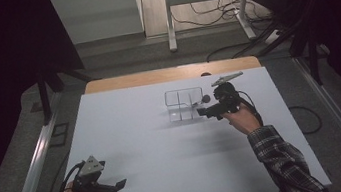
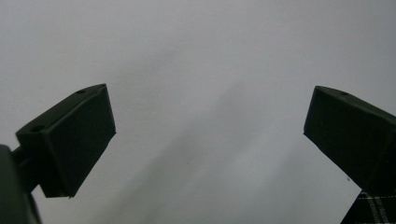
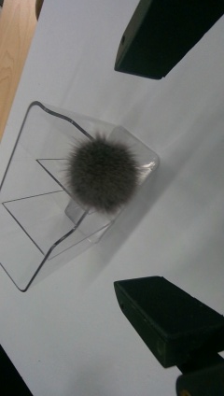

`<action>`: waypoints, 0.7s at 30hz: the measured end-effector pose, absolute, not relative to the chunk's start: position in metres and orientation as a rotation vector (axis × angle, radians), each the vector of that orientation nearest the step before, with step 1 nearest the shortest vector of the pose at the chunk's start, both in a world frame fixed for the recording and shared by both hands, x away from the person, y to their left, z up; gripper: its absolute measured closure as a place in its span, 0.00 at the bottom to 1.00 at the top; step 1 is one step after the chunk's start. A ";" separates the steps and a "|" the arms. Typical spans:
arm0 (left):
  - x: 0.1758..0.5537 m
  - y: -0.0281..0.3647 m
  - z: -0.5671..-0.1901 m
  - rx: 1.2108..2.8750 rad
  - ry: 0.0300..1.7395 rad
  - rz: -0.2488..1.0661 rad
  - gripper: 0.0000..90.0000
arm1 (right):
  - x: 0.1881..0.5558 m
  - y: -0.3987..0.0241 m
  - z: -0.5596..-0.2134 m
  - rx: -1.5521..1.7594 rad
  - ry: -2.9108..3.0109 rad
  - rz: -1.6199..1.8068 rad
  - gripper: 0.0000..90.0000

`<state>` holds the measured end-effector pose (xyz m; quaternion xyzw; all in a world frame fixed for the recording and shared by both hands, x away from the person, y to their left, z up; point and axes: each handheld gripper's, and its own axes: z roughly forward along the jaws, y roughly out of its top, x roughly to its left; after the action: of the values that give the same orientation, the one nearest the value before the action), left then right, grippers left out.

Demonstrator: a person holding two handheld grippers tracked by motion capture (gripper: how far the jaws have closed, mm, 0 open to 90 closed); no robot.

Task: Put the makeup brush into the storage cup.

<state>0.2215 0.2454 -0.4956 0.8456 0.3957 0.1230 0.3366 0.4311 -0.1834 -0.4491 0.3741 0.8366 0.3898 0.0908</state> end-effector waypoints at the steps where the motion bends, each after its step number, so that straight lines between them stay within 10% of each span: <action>1: 0.222 0.245 -0.496 2.204 1.032 0.320 0.03 | 0.430 -0.184 -0.450 1.110 2.486 1.154 0.00; 21: 0.221 0.247 -0.494 2.186 1.025 0.331 0.02 | 0.419 -0.198 -0.455 1.108 2.497 1.144 0.00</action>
<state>0.2210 0.2466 -0.4944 0.8419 0.3949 0.1275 0.3450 0.4191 -0.1984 -0.4548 0.3726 0.8397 0.3847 0.0898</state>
